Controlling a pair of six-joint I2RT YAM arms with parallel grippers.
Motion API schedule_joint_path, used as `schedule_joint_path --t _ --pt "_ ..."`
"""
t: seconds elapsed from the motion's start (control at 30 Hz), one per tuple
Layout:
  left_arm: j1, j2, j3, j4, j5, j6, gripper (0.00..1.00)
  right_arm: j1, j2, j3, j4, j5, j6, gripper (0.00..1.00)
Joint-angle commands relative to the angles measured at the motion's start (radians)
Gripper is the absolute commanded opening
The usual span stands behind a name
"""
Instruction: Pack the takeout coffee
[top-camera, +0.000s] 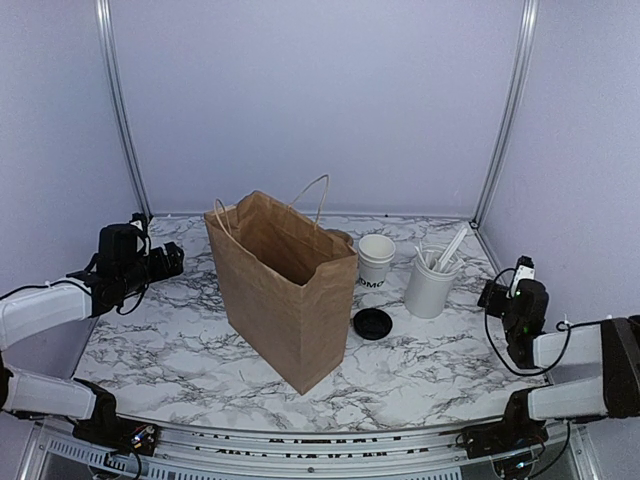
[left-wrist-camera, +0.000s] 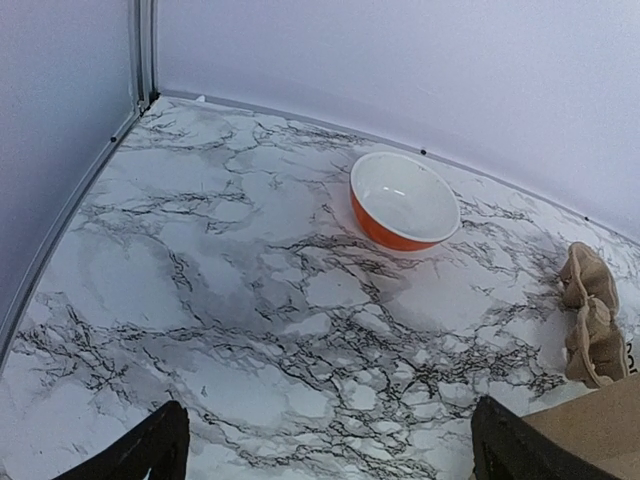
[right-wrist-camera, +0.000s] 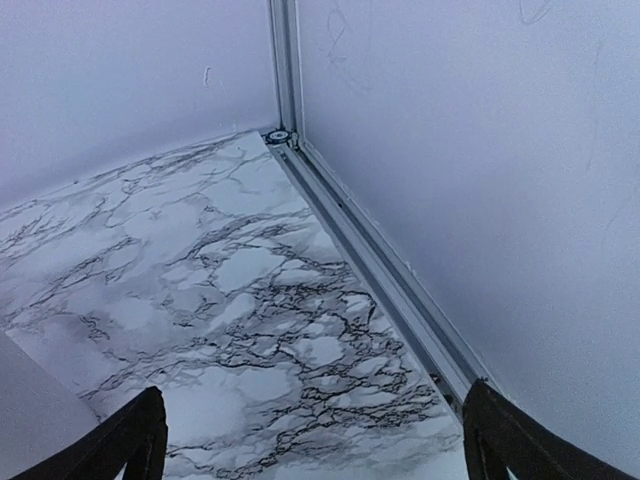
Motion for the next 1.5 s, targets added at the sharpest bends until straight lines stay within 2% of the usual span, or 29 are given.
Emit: schedule_joint_path --t 0.0,0.07,0.27,0.3,0.4,0.5,0.63,0.7,0.73,0.87,0.93,1.1,1.13,1.17,1.47 --pt "0.011 -0.001 -0.025 0.143 -0.013 0.089 0.99 -0.018 0.183 -0.045 0.529 0.014 -0.088 1.00" --pt "0.018 0.012 -0.040 0.166 -0.039 0.097 0.99 -0.018 0.226 -0.040 0.616 -0.023 -0.111 1.00" --pt "0.052 0.020 -0.119 0.283 -0.171 0.144 0.99 -0.008 0.509 -0.117 1.071 -0.092 -0.174 0.99" --pt "0.056 0.018 -0.145 0.327 -0.178 0.174 0.99 -0.007 0.506 -0.120 1.071 -0.107 -0.180 0.99" --pt "0.067 0.023 -0.229 0.516 -0.234 0.242 0.99 -0.006 0.456 -0.080 0.911 -0.123 -0.174 0.98" --pt "0.073 0.062 -0.246 0.601 -0.315 0.269 0.99 0.001 0.479 -0.048 0.902 -0.131 -0.200 0.97" --pt "0.077 0.182 -0.290 0.763 -0.428 0.312 0.99 0.048 0.478 -0.025 0.853 -0.049 -0.227 0.98" --pt "0.080 0.234 -0.328 0.910 -0.435 0.349 0.99 0.076 0.482 -0.005 0.829 0.015 -0.243 0.98" --pt "0.082 0.239 -0.332 0.931 -0.402 0.373 0.99 0.084 0.483 0.004 0.811 0.019 -0.251 0.99" --pt "0.099 0.342 -0.374 1.142 -0.376 0.402 0.99 0.085 0.476 0.026 0.755 -0.038 -0.268 1.00" --pt "0.118 0.324 -0.367 1.086 -0.340 0.371 0.99 0.085 0.483 0.025 0.771 -0.041 -0.271 1.00" --pt "0.198 0.375 -0.361 1.086 -0.136 0.345 0.99 0.085 0.482 0.029 0.761 -0.042 -0.270 1.00" --pt "0.201 0.385 -0.376 1.150 -0.128 0.352 0.99 0.085 0.482 0.028 0.761 -0.043 -0.270 1.00" --pt "0.204 0.369 -0.369 1.105 -0.124 0.342 0.99 0.085 0.482 0.029 0.761 -0.042 -0.270 1.00" --pt "0.213 0.372 -0.364 1.104 -0.101 0.338 0.99 0.085 0.481 0.028 0.761 -0.042 -0.269 1.00"
